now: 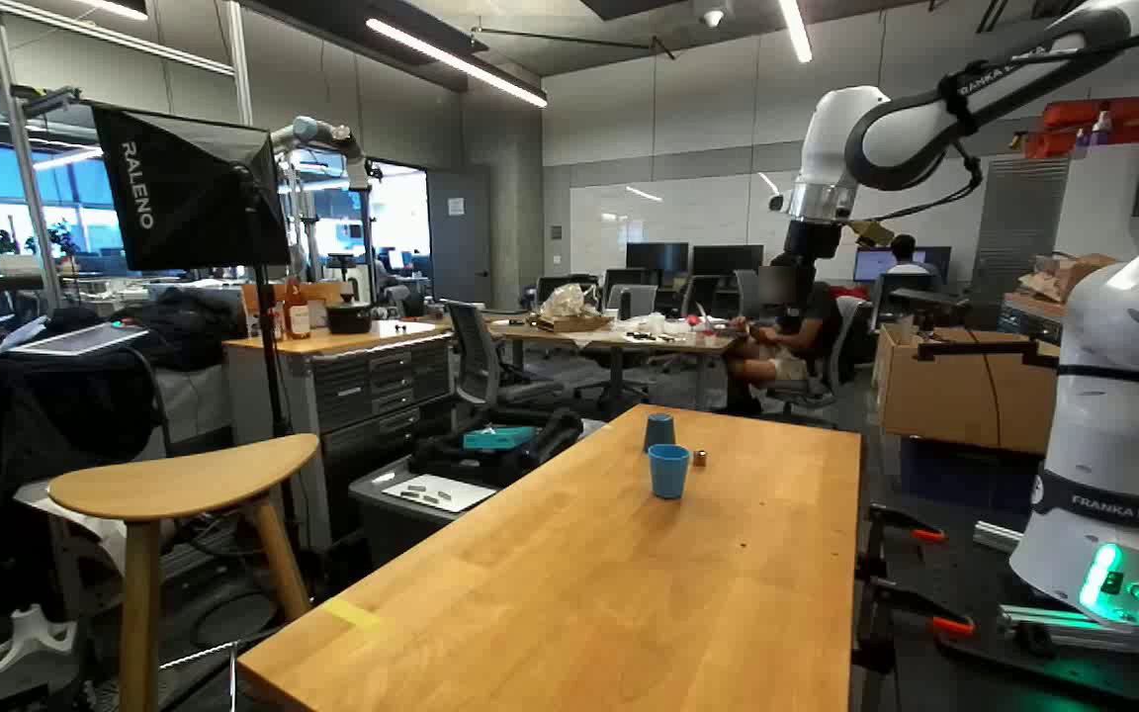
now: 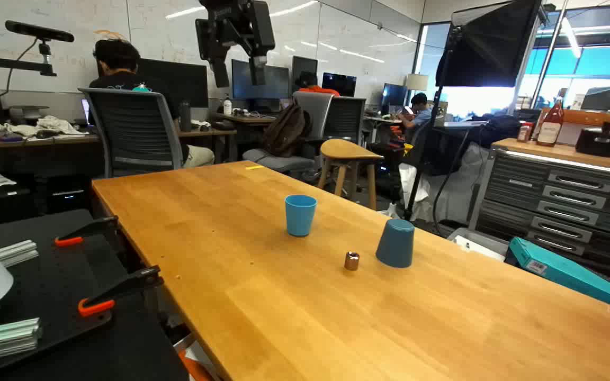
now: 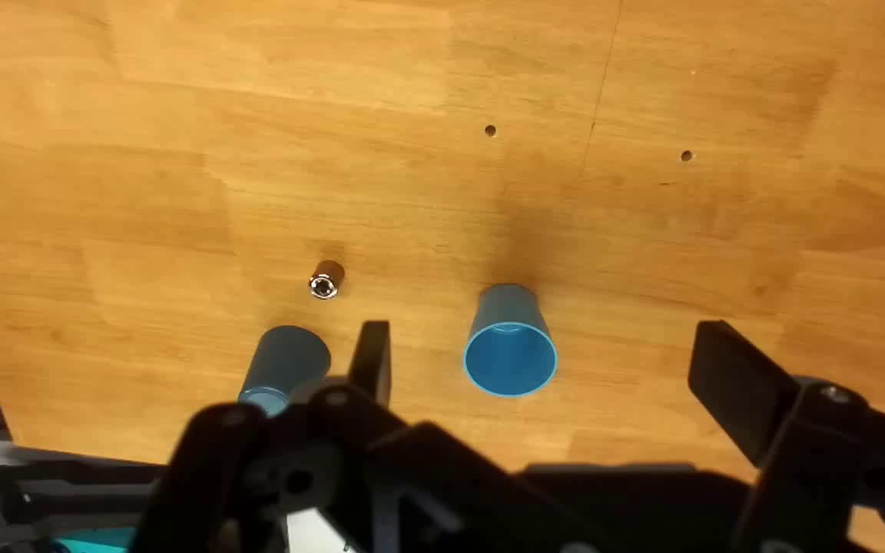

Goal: Put the silver object in the blue cup

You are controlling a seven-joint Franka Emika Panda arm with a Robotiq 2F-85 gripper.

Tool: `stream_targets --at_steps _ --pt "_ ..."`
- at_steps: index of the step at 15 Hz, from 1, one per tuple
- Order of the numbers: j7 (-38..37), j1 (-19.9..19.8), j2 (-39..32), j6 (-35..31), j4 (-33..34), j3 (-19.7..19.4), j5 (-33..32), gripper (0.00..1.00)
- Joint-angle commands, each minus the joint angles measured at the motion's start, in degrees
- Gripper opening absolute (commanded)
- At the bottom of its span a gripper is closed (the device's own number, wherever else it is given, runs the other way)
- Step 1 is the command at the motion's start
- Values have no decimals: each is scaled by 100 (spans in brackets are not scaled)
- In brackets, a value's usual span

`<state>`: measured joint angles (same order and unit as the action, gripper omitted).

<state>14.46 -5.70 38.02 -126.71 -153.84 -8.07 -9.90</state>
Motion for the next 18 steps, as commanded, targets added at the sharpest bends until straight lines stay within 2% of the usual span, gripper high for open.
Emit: stream_targets --at_steps 1,5,6,12,18 --pt "-7 13 5 18 27 -8 -5 100" --pt "-8 13 12 18 51 -9 -6 100" --pt "-159 -45 -158 -183 38 35 -60 100" --pt "-442 -513 -2104 -1329 487 -307 -105 100" --pt "-722 -758 -4209 -2221 1506 -551 56 100"
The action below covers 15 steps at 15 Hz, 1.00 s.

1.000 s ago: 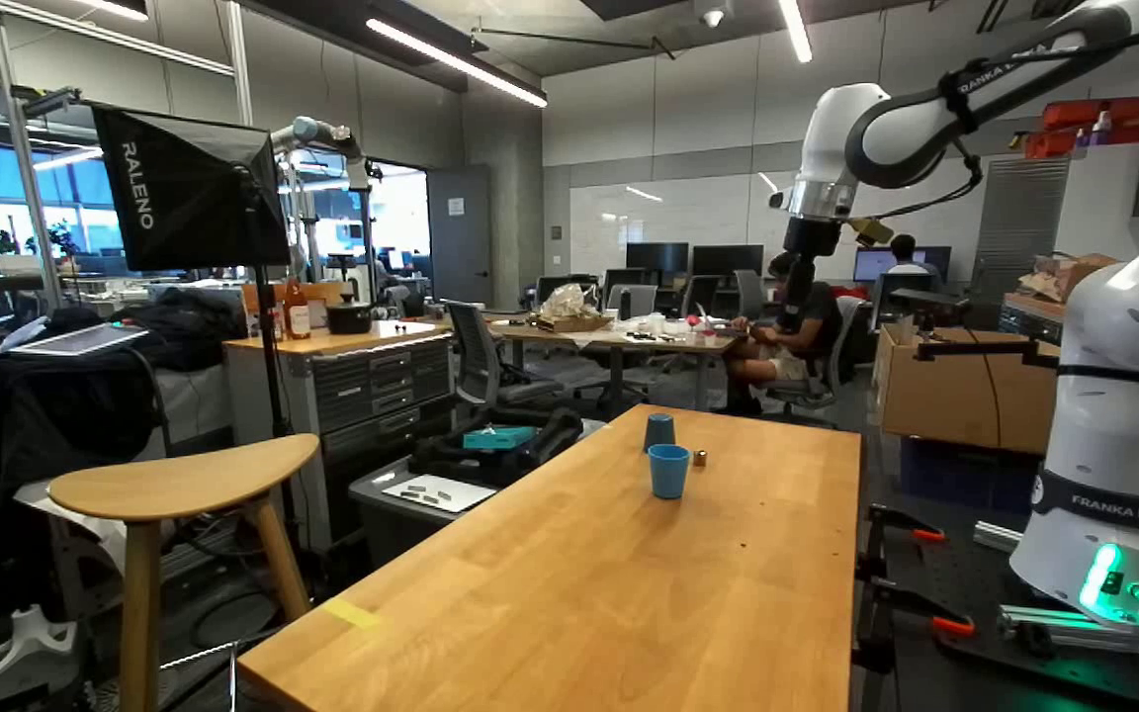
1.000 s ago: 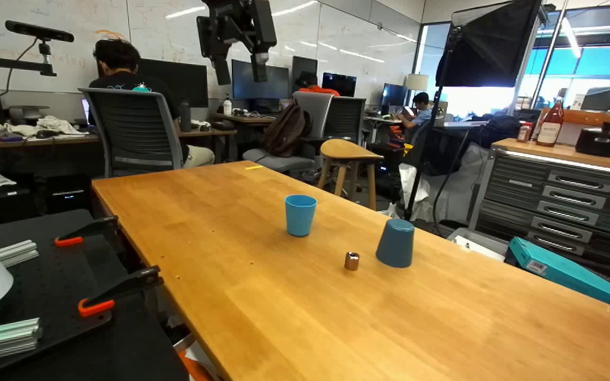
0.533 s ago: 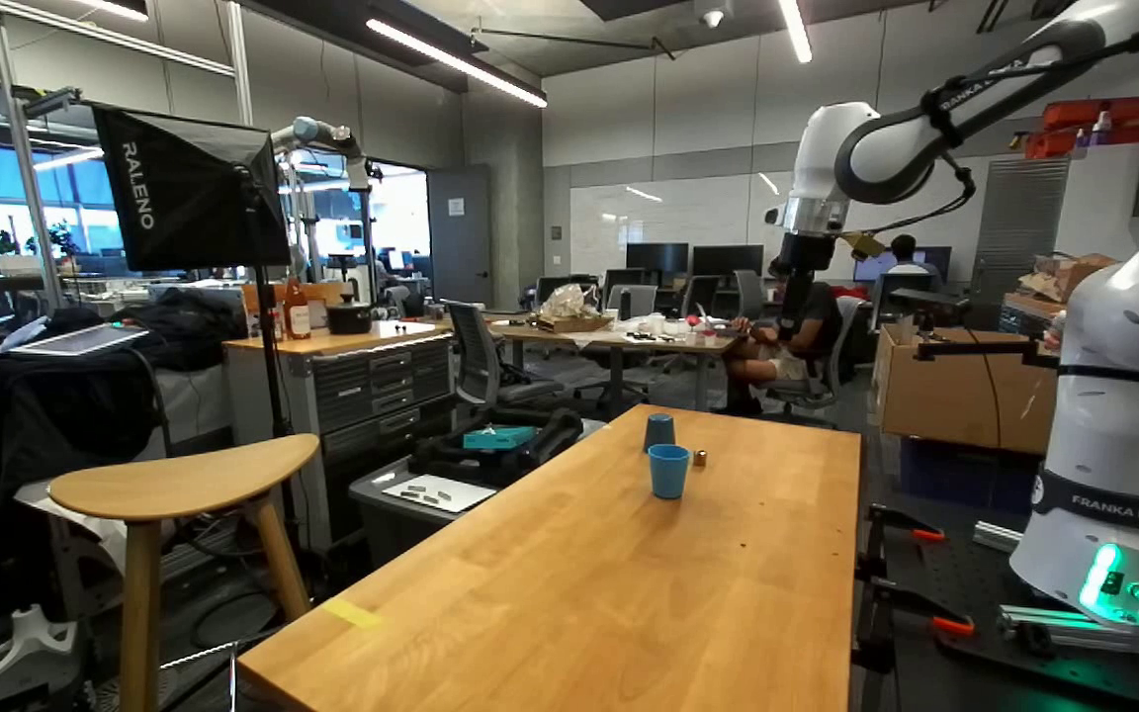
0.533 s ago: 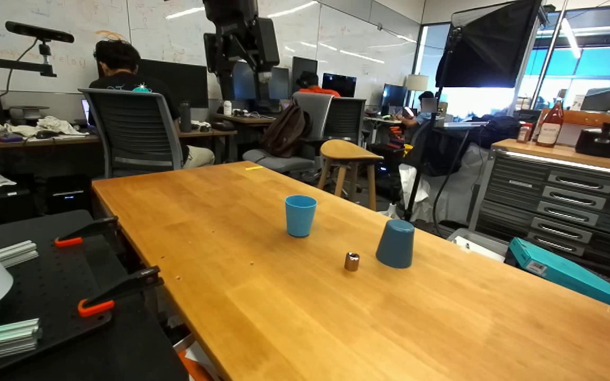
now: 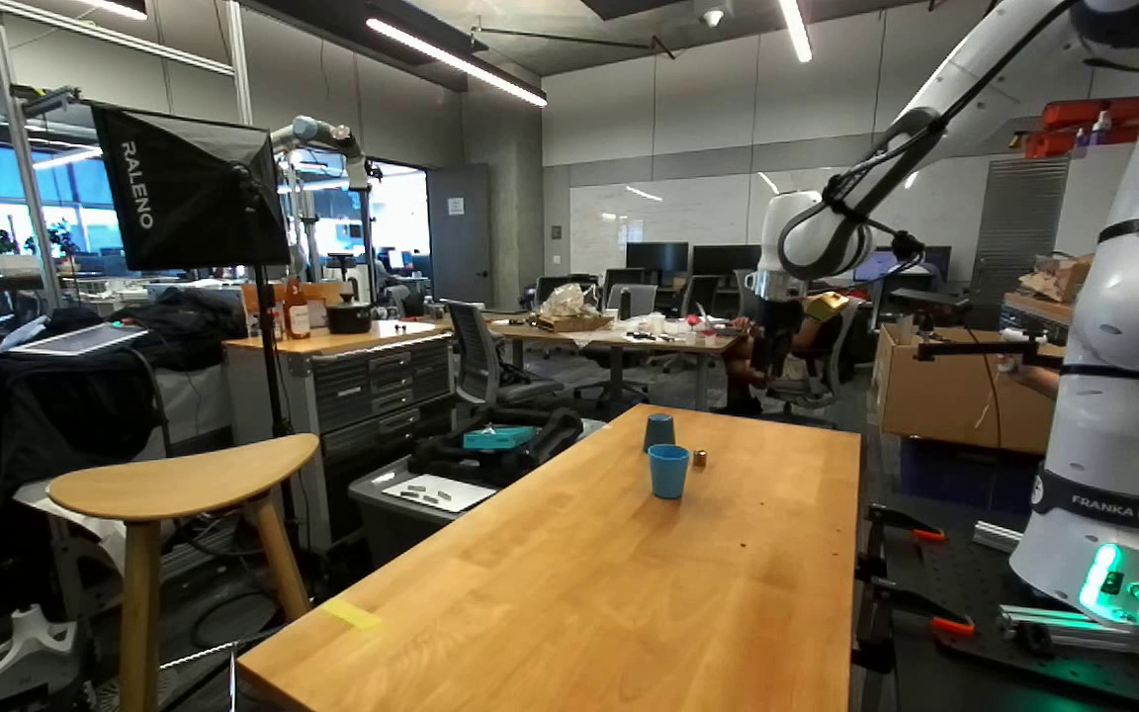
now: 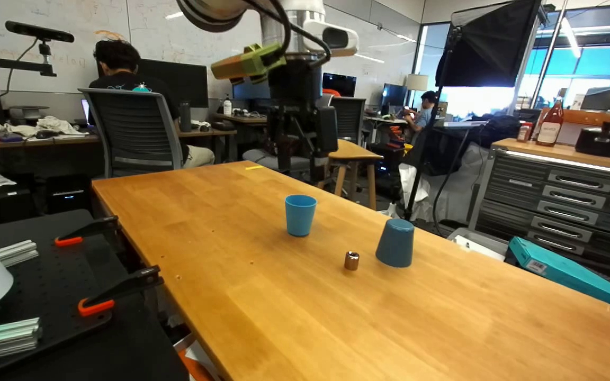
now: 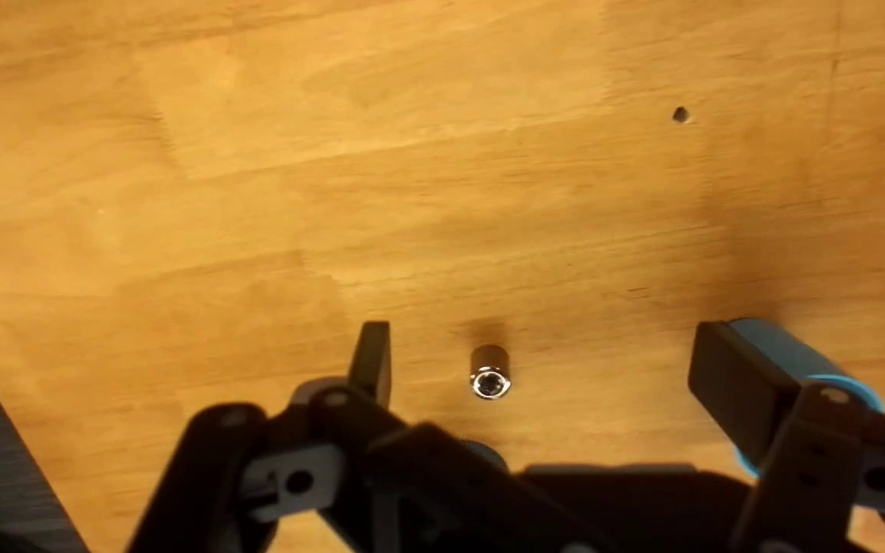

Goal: Put the silver object in the blue cup

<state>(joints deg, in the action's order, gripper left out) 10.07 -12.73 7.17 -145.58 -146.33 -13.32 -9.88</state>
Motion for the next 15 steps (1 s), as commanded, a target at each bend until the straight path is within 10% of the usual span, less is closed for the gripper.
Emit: stream_targets --at_steps 1,15 --pt "-385 -46 -1481 -451 968 -14 80 100" --pt "-1386 -32 -4564 -637 3721 341 865 100"
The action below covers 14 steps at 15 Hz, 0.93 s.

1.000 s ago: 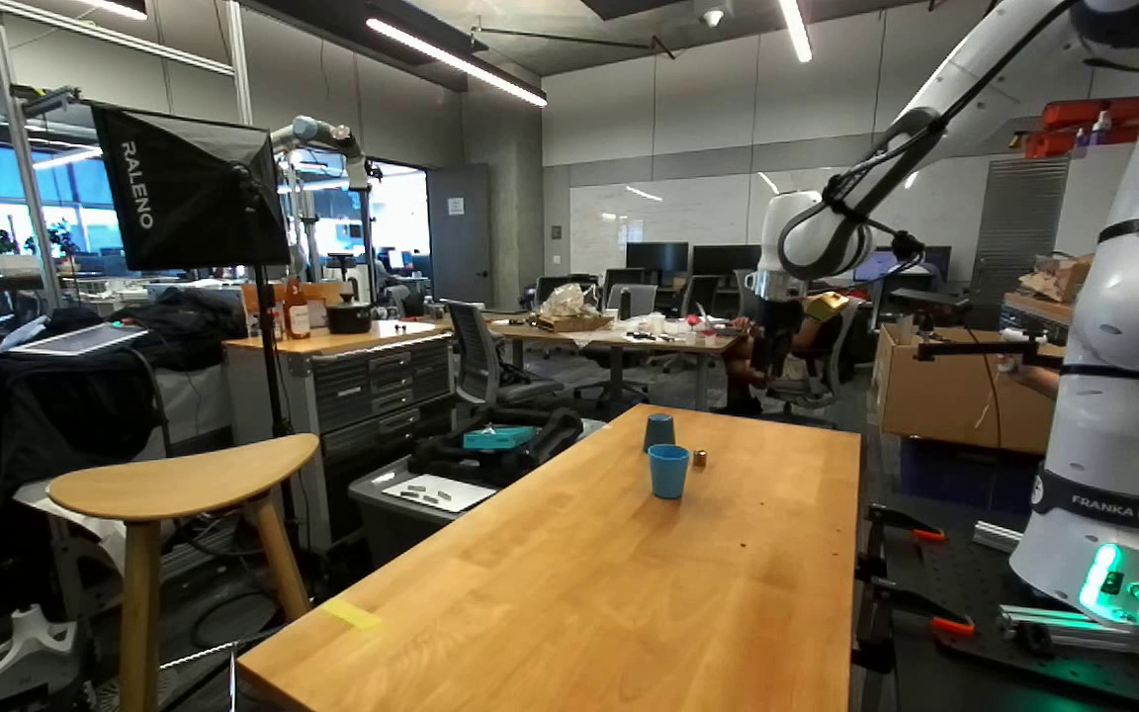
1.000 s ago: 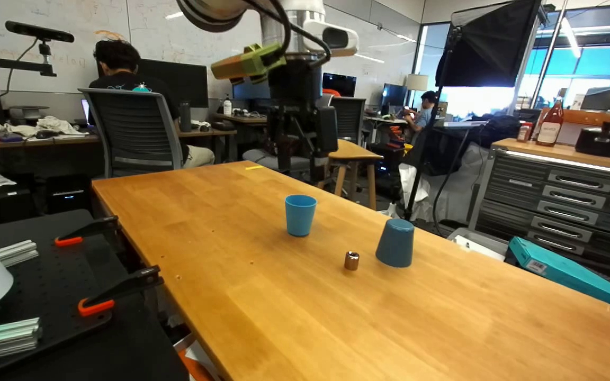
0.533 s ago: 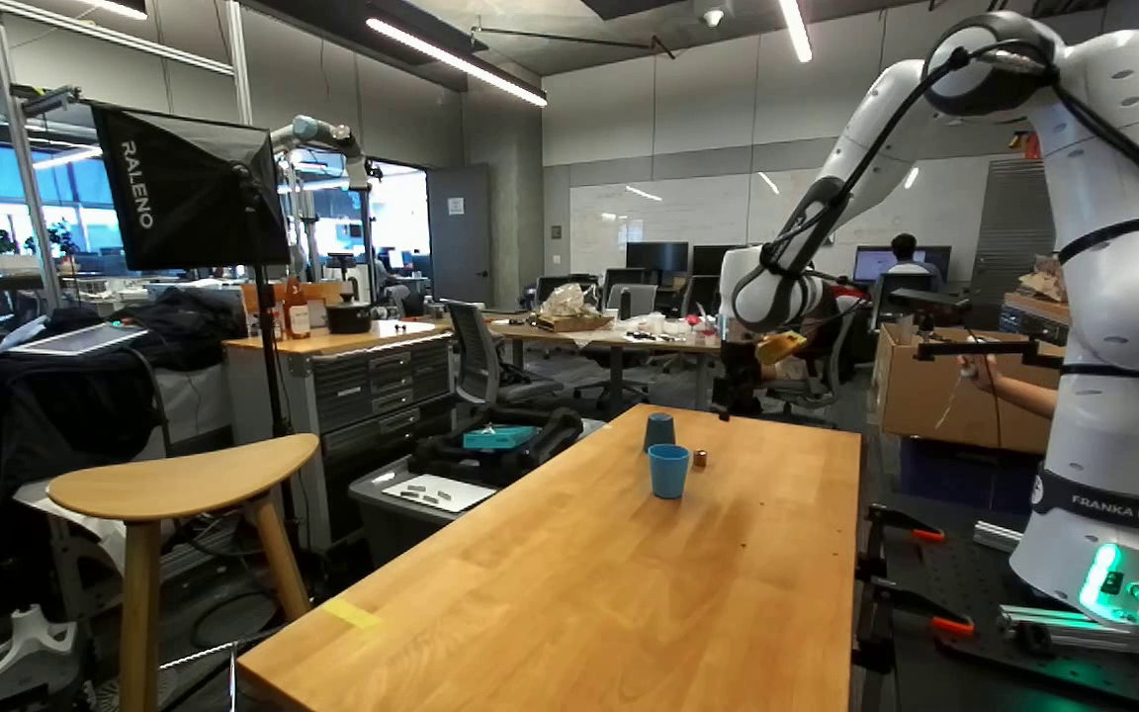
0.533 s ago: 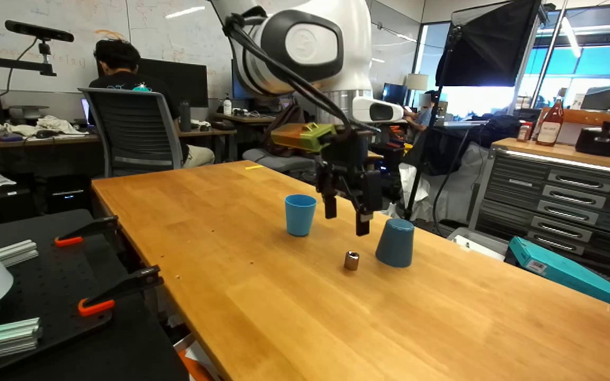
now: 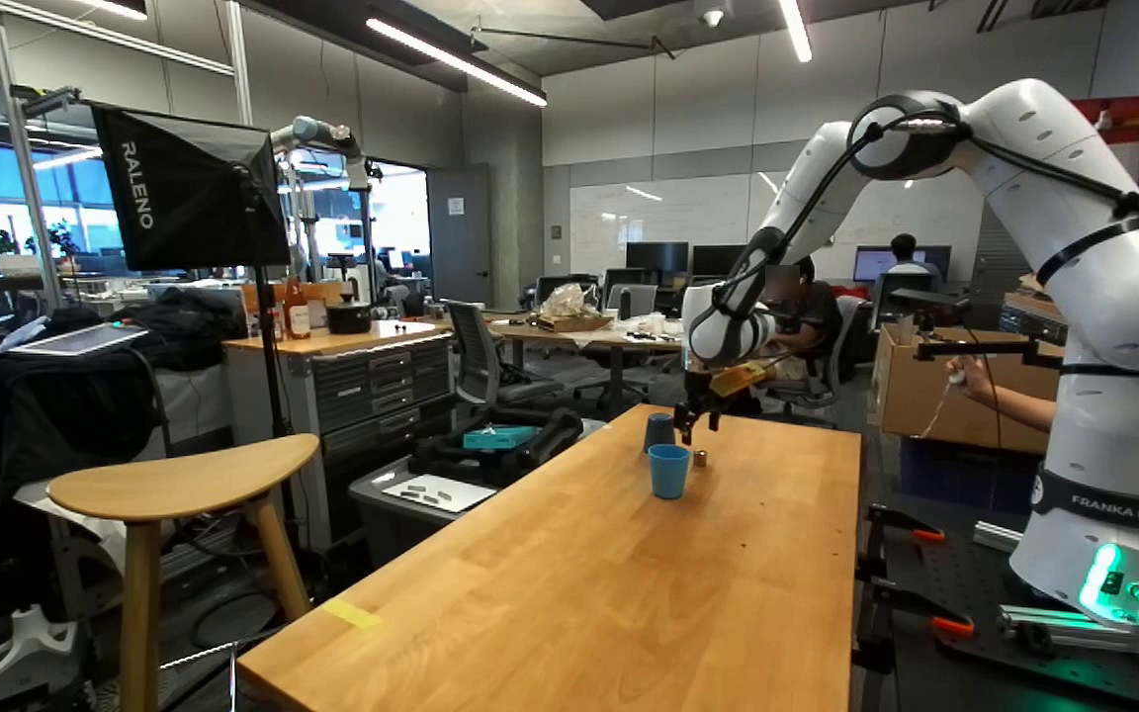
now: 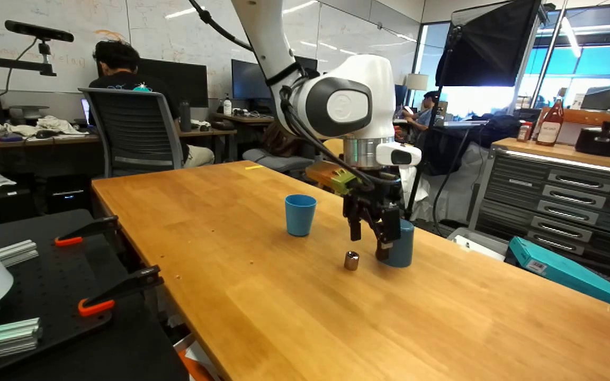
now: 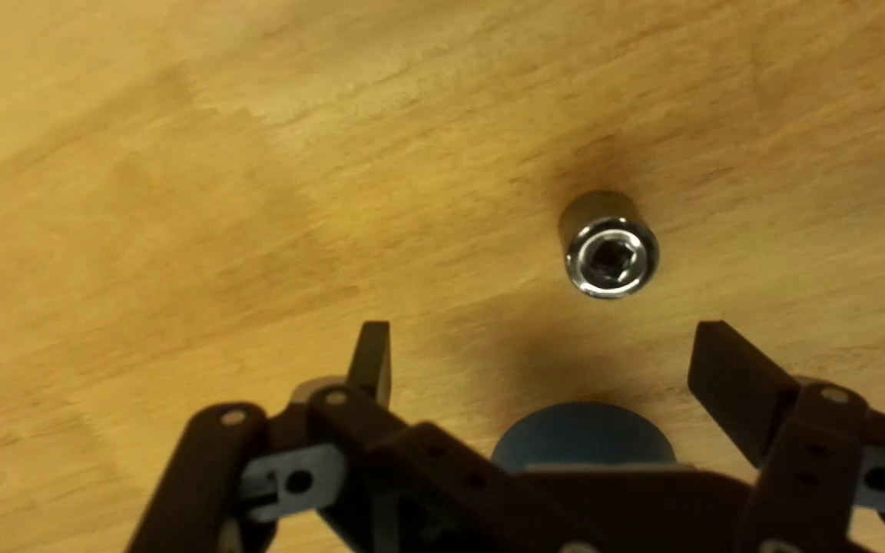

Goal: Put the silver object in the blue cup

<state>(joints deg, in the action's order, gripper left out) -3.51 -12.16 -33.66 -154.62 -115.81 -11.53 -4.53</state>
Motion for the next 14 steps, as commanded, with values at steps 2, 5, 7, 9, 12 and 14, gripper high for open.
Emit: stream_targets --at_steps 2,5,7,9,12,14 --pt "27 -135 -636 397 870 267 510 100" --pt "77 -186 -723 804 1077 326 655 100" --pt "97 -212 -784 1019 1220 317 689 100" --pt "84 -216 -799 1221 1310 299 686 100" --pt "189 -256 -698 1662 1355 324 671 100" --pt "57 -145 -636 1421 1133 227 583 100"
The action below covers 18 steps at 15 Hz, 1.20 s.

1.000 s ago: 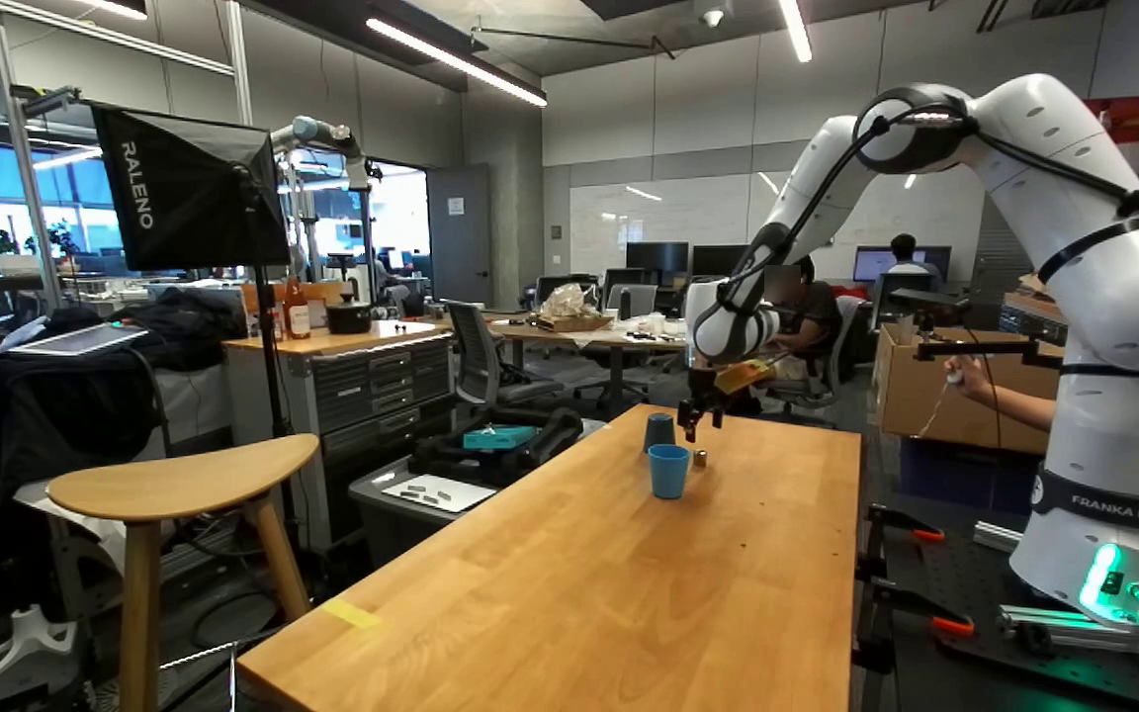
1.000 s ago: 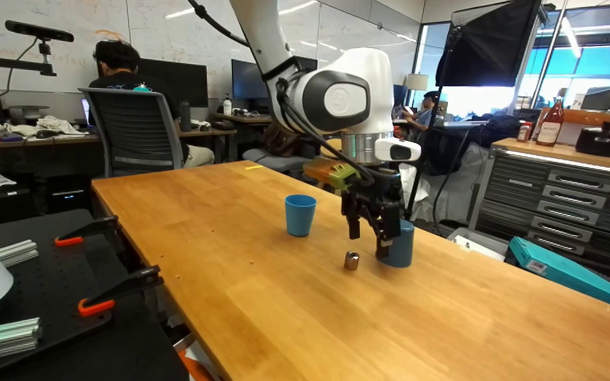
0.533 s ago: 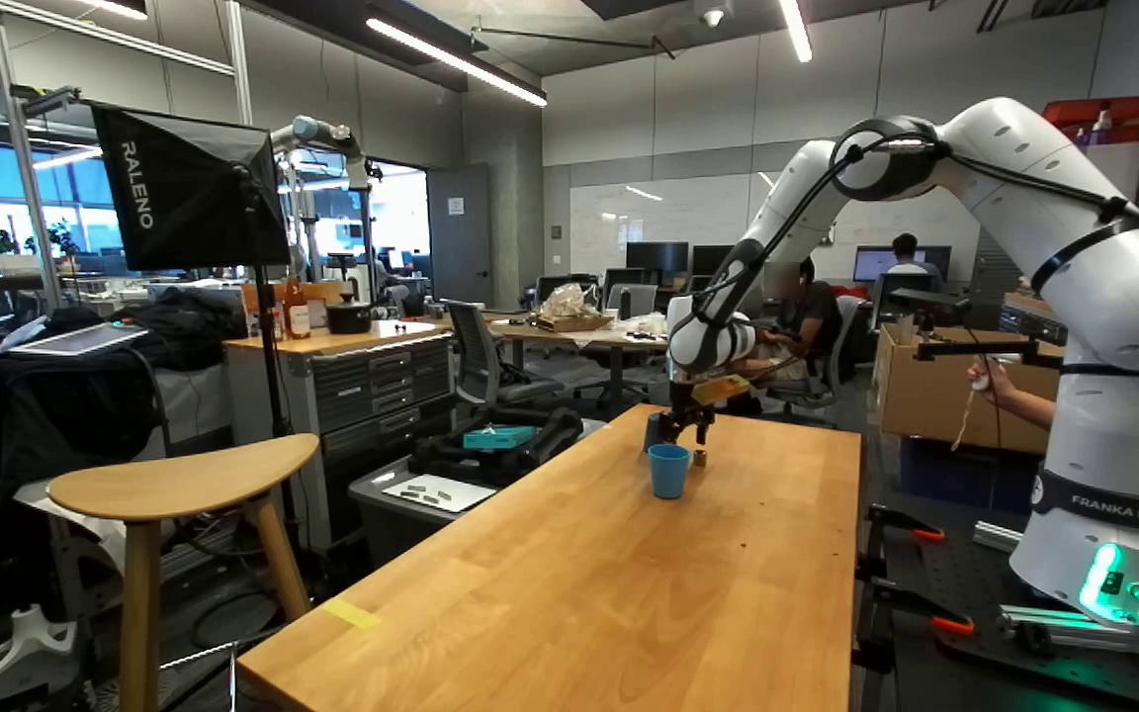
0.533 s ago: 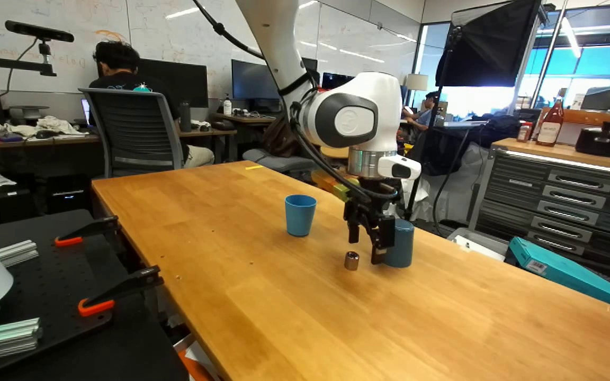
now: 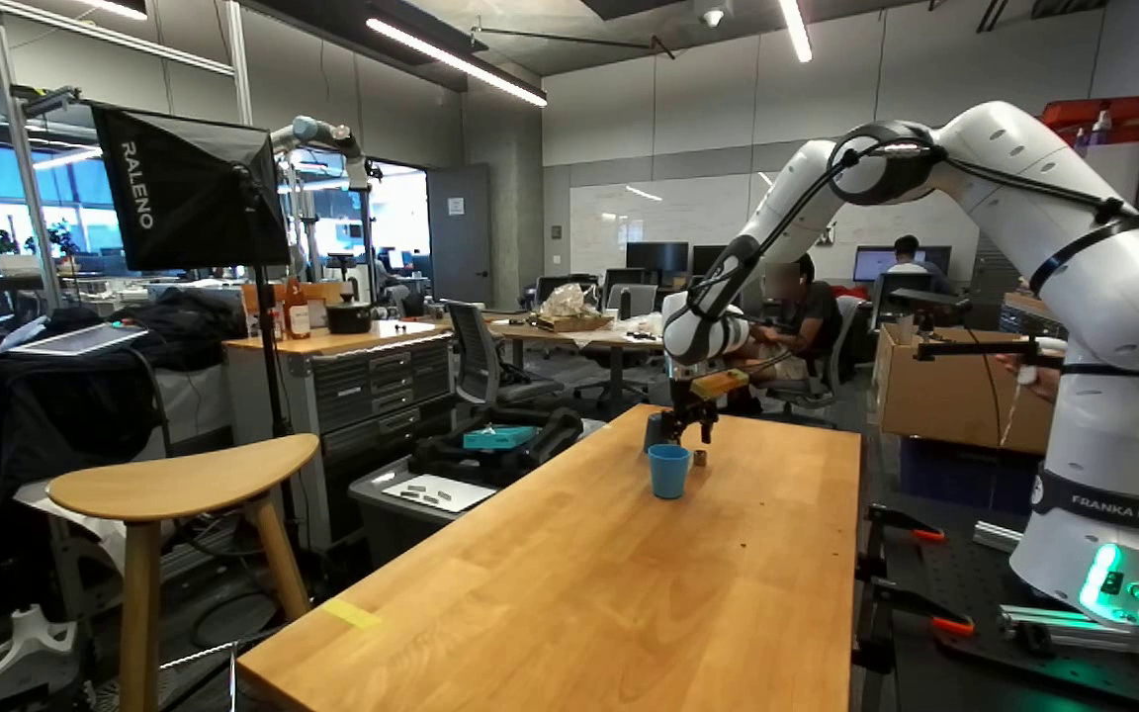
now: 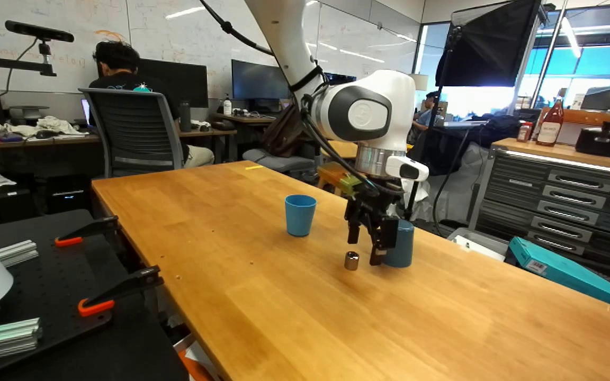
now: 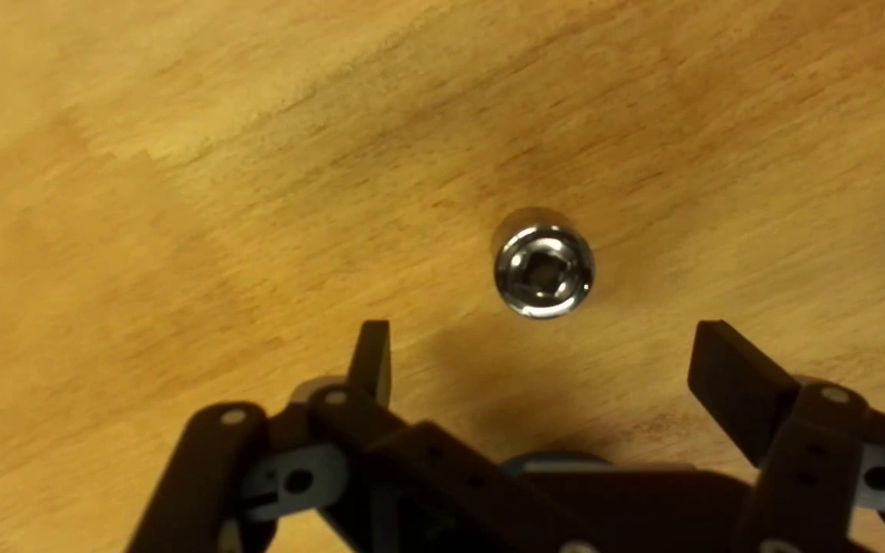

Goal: Put the silver object in the blue cup

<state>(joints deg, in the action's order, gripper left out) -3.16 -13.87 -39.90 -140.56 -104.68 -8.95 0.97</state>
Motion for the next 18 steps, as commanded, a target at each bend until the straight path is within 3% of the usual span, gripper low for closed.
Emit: stream_targets --at_steps 1,13,14,15,18 --pt "31 22 -10 78 49 -30 31 100" --pt "-65 138 175 -29 -281 -10 67 100" --pt "-58 133 163 -99 -303 -14 67 75" --pt "-56 118 143 -144 -309 -7 85 74" --pt "-68 82 101 -150 -300 6 130 51"
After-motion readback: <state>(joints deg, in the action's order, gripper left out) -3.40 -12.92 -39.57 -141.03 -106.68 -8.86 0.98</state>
